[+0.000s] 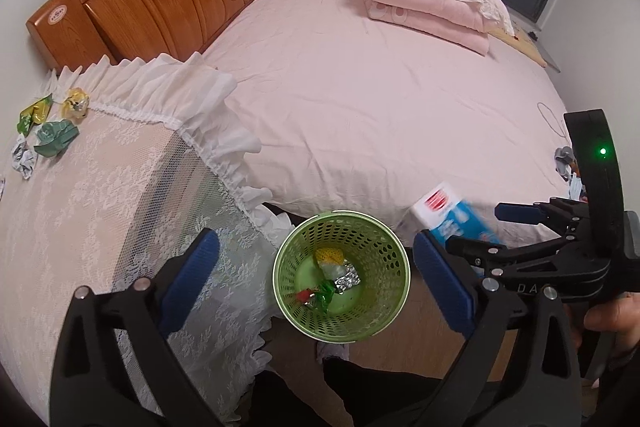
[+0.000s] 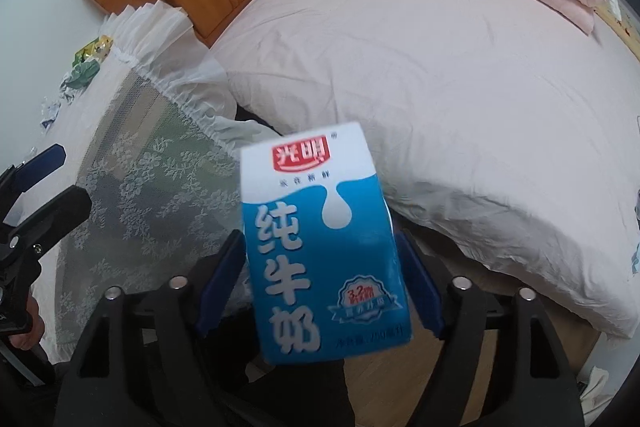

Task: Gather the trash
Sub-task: 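Open both tools over the green basket to drop the bag and carton, then grasp the crumpled white paper with the left tool while the right tool grasps another crumpled paper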

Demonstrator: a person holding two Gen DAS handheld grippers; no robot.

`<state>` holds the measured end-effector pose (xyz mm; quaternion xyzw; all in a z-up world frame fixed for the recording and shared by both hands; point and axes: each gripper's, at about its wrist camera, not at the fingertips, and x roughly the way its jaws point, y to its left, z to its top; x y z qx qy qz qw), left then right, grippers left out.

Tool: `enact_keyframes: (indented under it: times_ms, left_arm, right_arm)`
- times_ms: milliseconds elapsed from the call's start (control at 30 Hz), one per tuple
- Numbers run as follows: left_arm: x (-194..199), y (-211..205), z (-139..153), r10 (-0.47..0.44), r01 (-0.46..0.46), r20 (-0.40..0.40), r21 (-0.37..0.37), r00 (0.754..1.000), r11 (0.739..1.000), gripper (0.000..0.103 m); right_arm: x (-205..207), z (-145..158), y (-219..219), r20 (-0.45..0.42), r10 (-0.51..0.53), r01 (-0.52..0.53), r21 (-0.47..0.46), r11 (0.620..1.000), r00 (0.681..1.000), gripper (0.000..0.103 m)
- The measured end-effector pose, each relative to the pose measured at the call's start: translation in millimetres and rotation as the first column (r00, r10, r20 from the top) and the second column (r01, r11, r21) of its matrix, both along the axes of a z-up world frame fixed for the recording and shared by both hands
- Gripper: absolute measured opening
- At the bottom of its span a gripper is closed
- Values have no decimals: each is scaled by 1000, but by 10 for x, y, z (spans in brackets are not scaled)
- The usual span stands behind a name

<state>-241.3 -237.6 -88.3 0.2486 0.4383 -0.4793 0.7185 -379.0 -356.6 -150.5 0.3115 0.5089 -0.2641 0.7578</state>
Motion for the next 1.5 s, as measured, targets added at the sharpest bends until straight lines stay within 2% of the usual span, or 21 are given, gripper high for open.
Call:
enact_keyframes:
  times_ms: [67, 400, 600, 867, 967, 1100, 1267, 1500]
  left_arm:
    - [30, 27, 9, 14, -14, 0, -2, 1000, 1000, 93]
    - [92, 104, 9, 46, -46, -3, -3, 999, 999, 93]
    - [196, 158, 24, 87, -87, 4, -1, 996, 996, 93]
    - [497, 399, 124, 225, -225, 29, -13, 974, 974, 93]
    - [661, 553, 177, 295, -295, 49, -16, 954, 955, 93]
    - [935, 833, 253, 404, -403, 66, -24, 912, 915, 93]
    - [1352, 1259, 306, 525, -524, 74, -32, 848, 851, 93]
    - [2082, 1868, 324, 640, -638, 91, -49, 763, 768, 93]
  right_arm:
    - [19, -2, 18, -3, -10, 10, -7, 1000, 1000, 98]
    - [28, 8, -103, -5, -73, 74, 8, 997, 997, 100]
    - [82, -8, -119, -7, -56, 56, 15, 998, 998, 100]
    - [331, 92, -39, 15, 29, -29, -14, 999, 999, 100]
    - [497, 165, 17, 30, 85, -84, -33, 996, 996, 100]
    - [824, 278, 141, 58, 178, -175, -47, 983, 982, 100]
    - [1266, 402, 364, 73, 271, -266, -68, 961, 960, 100]
    - [1996, 583, 791, 117, 354, -346, -83, 935, 928, 100]
